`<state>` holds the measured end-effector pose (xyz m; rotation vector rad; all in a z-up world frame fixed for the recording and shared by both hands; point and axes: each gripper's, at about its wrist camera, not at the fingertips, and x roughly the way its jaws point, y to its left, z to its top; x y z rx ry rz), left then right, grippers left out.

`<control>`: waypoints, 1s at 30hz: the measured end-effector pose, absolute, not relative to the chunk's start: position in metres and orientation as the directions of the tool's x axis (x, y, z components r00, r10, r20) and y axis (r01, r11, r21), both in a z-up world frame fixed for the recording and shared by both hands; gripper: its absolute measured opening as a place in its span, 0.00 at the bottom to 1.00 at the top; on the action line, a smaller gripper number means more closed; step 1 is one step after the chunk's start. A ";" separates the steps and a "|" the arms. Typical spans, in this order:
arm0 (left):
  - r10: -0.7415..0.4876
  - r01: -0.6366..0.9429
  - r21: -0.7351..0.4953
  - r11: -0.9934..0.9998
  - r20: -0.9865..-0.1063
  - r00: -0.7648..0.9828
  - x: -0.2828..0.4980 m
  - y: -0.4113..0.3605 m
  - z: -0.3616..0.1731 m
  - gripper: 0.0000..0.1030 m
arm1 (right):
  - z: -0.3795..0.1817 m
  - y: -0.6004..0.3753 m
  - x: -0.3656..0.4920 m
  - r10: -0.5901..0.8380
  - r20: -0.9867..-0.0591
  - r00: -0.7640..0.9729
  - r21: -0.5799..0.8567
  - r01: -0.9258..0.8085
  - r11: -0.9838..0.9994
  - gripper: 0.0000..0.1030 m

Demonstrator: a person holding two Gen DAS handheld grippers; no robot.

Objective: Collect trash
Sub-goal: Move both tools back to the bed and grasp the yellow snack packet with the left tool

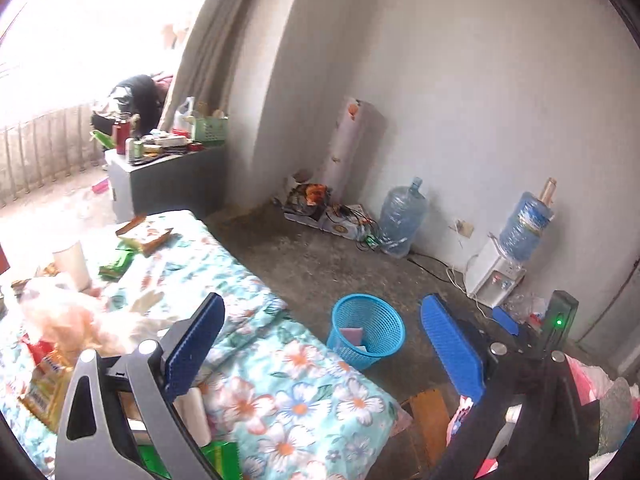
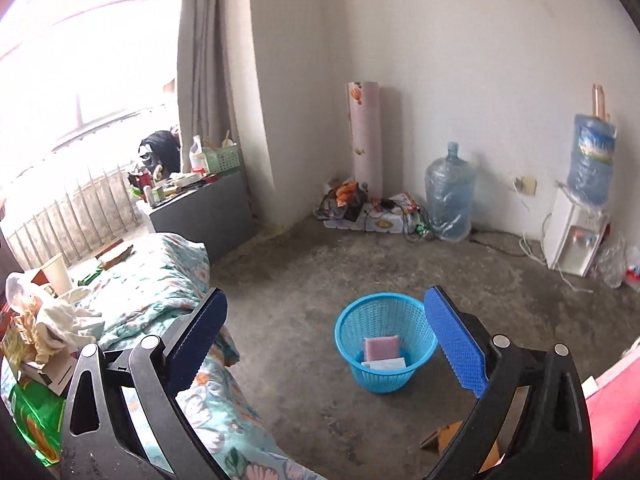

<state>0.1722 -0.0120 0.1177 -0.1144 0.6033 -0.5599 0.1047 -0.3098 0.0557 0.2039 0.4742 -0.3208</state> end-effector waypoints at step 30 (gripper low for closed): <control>-0.224 -0.182 -0.449 0.875 -0.708 0.670 0.186 0.230 -0.016 0.62 | 0.060 -0.156 0.137 0.393 -0.588 0.707 0.393 -0.175 0.903 0.74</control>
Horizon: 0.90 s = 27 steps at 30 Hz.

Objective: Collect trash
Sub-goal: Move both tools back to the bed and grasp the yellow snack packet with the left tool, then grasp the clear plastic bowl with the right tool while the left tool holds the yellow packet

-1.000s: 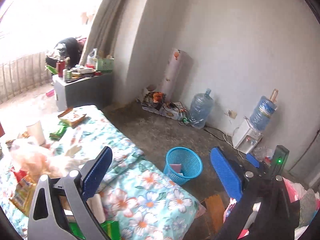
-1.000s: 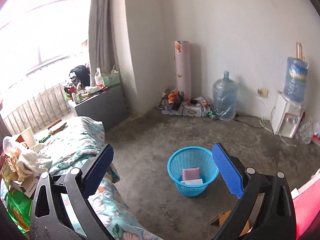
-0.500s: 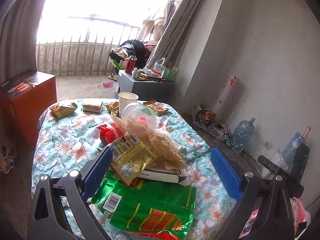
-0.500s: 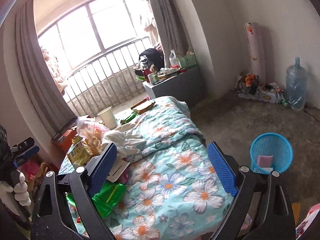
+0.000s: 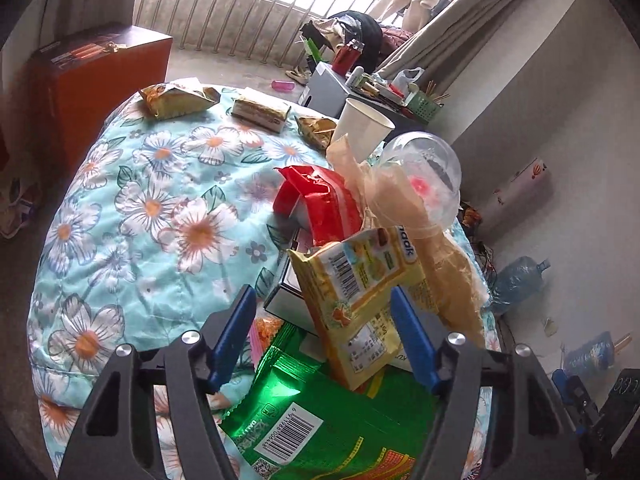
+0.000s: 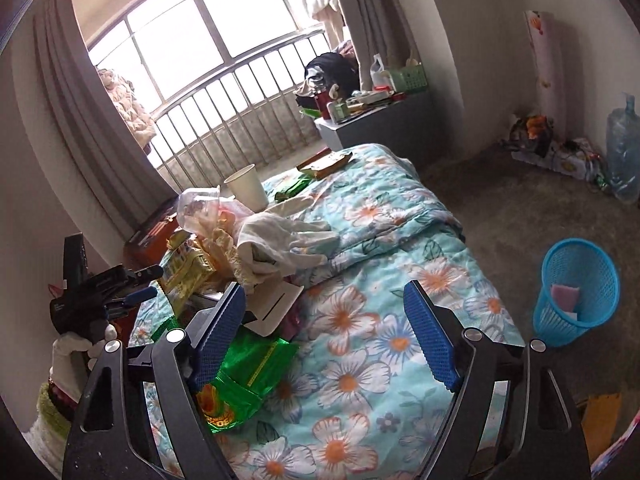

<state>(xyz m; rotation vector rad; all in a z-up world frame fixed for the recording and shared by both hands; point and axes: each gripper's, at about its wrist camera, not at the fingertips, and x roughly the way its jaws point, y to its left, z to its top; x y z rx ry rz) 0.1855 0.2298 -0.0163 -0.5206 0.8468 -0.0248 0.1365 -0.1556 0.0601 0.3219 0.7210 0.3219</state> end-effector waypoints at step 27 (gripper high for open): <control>-0.308 -0.059 -0.597 0.800 -0.494 0.813 0.118 0.269 0.006 0.12 | 0.091 -0.072 0.202 0.566 -0.572 0.593 0.389 -0.412 0.824 0.58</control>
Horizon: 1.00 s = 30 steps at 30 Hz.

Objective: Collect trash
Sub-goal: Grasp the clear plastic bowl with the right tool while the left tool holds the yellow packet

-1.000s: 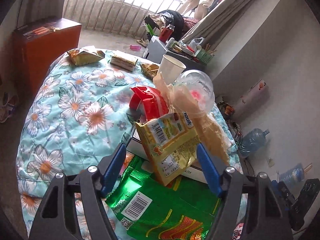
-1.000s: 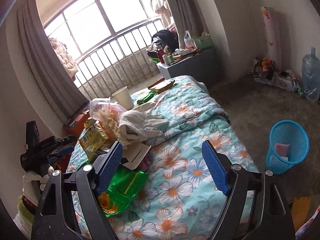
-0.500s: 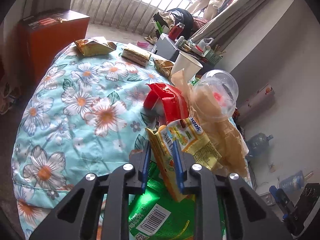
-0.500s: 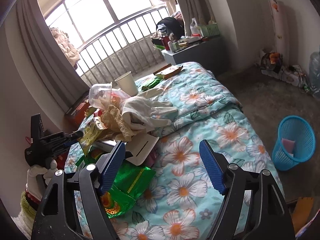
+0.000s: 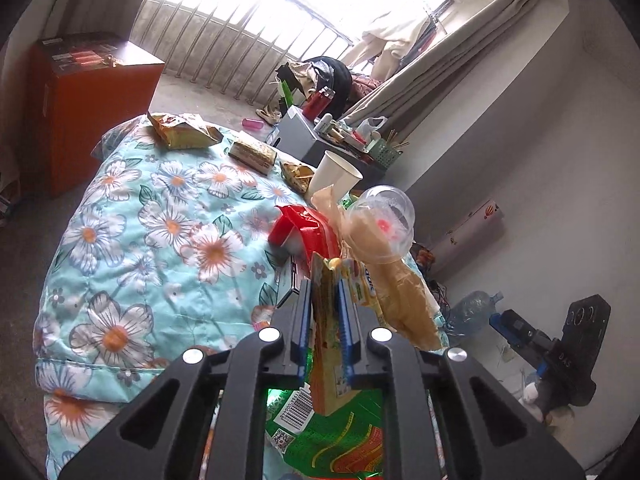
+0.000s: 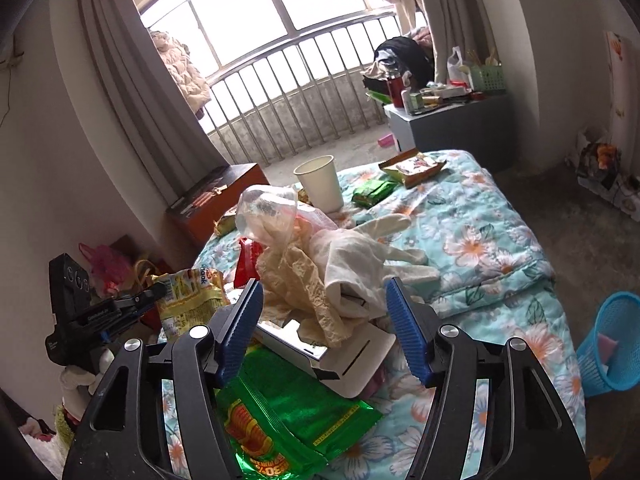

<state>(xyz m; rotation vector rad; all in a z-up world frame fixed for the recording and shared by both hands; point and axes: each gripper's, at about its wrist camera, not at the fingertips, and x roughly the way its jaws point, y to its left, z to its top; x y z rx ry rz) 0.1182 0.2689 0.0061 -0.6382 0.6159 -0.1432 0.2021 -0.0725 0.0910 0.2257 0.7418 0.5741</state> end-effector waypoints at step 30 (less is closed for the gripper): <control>-0.341 -0.034 -0.676 0.737 -0.414 0.844 0.101 0.304 0.002 0.12 | 0.057 0.019 0.371 0.851 -0.524 0.018 0.806 -0.313 0.503 0.12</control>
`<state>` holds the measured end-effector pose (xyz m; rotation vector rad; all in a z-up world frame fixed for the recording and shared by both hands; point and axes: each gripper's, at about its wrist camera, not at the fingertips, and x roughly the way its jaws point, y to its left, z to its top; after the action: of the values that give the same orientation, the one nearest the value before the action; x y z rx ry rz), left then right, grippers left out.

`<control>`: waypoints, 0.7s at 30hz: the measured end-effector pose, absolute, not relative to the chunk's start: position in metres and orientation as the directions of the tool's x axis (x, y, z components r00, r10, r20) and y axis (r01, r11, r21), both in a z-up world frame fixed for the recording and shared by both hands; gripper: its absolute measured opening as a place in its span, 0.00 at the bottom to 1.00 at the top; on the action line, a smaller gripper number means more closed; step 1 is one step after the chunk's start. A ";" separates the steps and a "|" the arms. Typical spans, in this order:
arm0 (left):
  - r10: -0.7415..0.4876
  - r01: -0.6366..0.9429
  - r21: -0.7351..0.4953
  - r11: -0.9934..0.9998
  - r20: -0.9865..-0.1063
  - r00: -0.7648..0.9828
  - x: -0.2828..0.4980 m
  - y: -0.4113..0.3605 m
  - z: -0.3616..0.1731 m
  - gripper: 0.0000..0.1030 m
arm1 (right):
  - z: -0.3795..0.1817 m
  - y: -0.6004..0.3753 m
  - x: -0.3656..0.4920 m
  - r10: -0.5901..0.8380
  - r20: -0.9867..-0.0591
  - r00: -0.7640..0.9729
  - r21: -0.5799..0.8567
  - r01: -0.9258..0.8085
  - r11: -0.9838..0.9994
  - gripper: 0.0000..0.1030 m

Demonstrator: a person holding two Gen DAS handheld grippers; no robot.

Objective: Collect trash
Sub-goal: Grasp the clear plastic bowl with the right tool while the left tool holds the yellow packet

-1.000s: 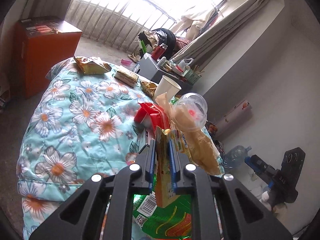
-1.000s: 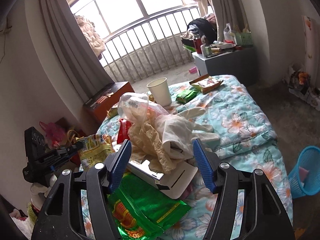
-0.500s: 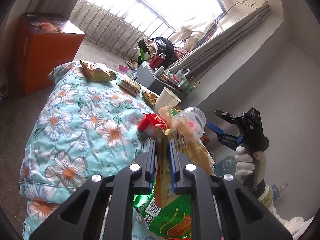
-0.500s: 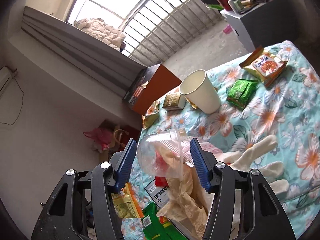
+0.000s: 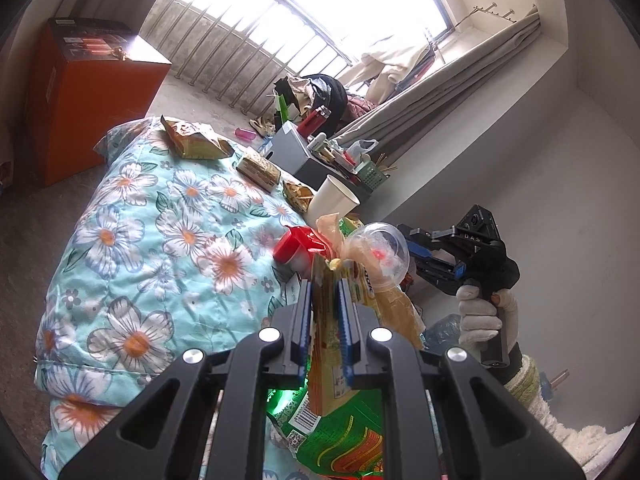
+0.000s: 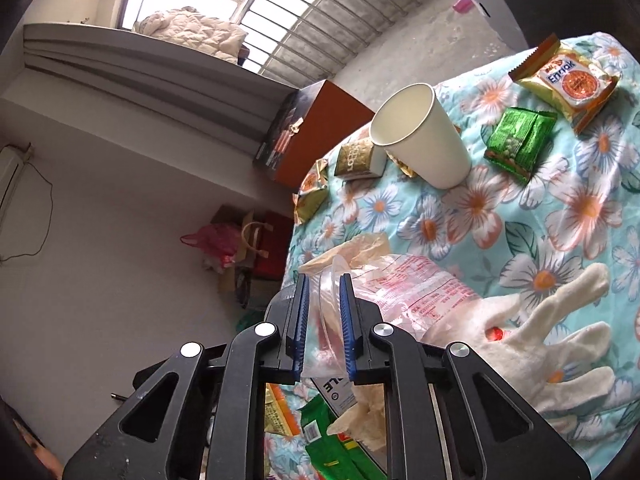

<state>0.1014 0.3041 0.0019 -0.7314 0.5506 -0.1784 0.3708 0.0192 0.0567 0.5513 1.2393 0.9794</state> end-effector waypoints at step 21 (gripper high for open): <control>-0.282 -0.017 -0.624 0.781 -0.377 0.882 0.074 0.296 0.044 0.12 | 0.095 0.004 0.303 0.982 -0.180 -0.055 0.941 -0.300 0.155 0.03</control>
<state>0.0741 0.2963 0.0439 -0.6650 0.4774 -0.1493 0.3035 0.0038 0.0945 0.8265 1.1198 1.2682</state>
